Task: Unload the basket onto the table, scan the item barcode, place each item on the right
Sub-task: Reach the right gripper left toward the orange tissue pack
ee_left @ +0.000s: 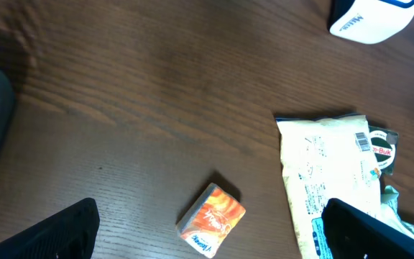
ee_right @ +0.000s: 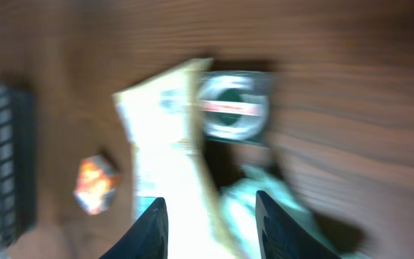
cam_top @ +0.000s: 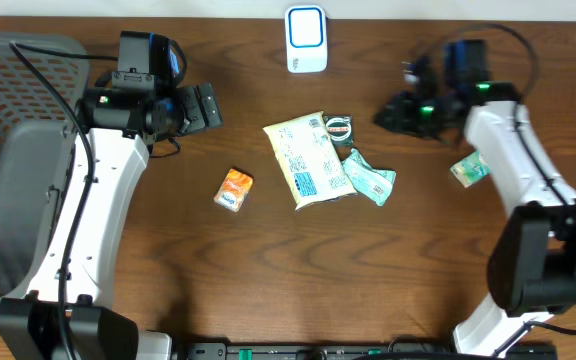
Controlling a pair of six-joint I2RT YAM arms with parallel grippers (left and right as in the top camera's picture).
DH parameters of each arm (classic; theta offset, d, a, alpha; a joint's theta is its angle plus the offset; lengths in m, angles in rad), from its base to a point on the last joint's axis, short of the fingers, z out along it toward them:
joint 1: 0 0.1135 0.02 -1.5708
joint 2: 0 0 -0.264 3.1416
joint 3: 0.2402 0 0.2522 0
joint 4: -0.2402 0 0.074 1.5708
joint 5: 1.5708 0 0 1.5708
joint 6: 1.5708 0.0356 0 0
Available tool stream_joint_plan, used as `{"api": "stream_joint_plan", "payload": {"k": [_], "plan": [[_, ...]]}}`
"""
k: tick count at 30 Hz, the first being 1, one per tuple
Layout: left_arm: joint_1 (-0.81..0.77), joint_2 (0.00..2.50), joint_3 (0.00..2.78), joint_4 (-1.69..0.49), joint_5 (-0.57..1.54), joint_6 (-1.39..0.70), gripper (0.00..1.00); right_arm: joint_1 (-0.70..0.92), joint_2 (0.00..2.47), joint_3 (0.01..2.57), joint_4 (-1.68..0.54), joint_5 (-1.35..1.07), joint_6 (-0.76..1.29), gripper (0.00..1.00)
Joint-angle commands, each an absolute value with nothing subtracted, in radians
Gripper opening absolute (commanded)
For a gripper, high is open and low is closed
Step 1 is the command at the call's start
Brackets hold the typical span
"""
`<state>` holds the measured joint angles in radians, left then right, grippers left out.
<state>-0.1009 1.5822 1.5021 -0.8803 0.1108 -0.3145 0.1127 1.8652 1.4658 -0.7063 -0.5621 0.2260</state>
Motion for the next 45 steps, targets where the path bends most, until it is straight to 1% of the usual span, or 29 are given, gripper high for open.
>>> {"api": "stream_joint_plan", "payload": {"k": [1,3,7,14,19,25,35,38,43,45], "plan": [[-0.1,1.589,1.509,-0.882,0.12,-0.312,0.98,0.234,1.869,1.486,-0.649,-0.601,0.319,0.34],[-0.1,1.589,1.509,-0.882,0.12,-0.312,0.98,0.303,1.882,1.486,-0.603,-0.558,0.362,0.36],[-0.1,1.589,1.509,-0.882,0.12,-0.312,0.98,0.42,1.93,1.486,-0.503,-0.55,0.431,0.36],[-0.1,1.589,1.509,-0.882,0.12,-0.312,0.98,0.532,2.049,1.512,-0.403,-0.595,0.513,0.36],[-0.1,1.589,1.509,-0.882,0.12,-0.312,0.98,0.572,2.178,1.625,-0.435,-0.647,0.511,0.38],[-0.1,1.589,1.509,-0.882,0.12,-0.312,0.98,0.588,2.329,1.789,-0.562,-0.714,0.454,0.38],[-0.1,1.589,1.509,-0.882,0.12,-0.312,0.98,0.597,2.37,1.808,-0.662,-0.715,0.359,0.38],[-0.1,1.589,1.509,-0.882,0.12,-0.312,0.98,0.604,2.37,1.808,-0.679,-0.725,0.313,0.33],[-0.1,1.589,1.509,-0.882,0.12,-0.312,0.98,0.626,2.37,1.808,-0.711,-0.725,0.216,0.18],[-0.1,1.589,1.509,-0.882,0.12,-0.312,0.98,0.636,2.37,1.808,-0.713,-0.724,0.191,0.15]]}}
